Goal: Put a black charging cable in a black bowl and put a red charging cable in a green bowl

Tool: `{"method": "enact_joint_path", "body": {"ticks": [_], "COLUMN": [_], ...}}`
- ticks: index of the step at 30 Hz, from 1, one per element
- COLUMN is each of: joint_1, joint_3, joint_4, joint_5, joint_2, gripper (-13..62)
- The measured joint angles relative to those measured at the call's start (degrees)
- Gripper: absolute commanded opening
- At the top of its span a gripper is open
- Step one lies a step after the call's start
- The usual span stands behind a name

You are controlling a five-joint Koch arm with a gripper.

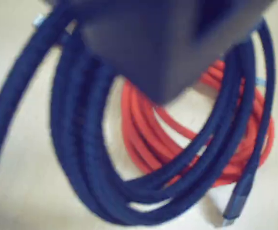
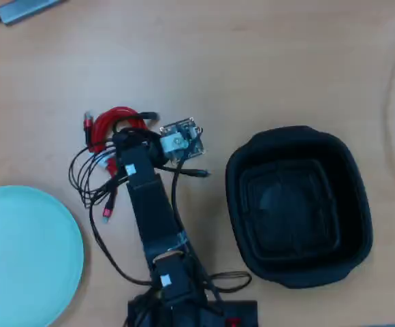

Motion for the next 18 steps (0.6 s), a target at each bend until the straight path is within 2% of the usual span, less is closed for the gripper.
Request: {"method": "enact_joint_path", "body": {"ticks": [9, 18], "joint_1": [1.1, 11.4], "joint_3": [0.0, 0.0], "joint_4": [0.3, 0.5], "joint_5": [-4.2, -11.2], "joint_2": [8.5, 19.5], "gripper": [-6.2, -6.2]}}
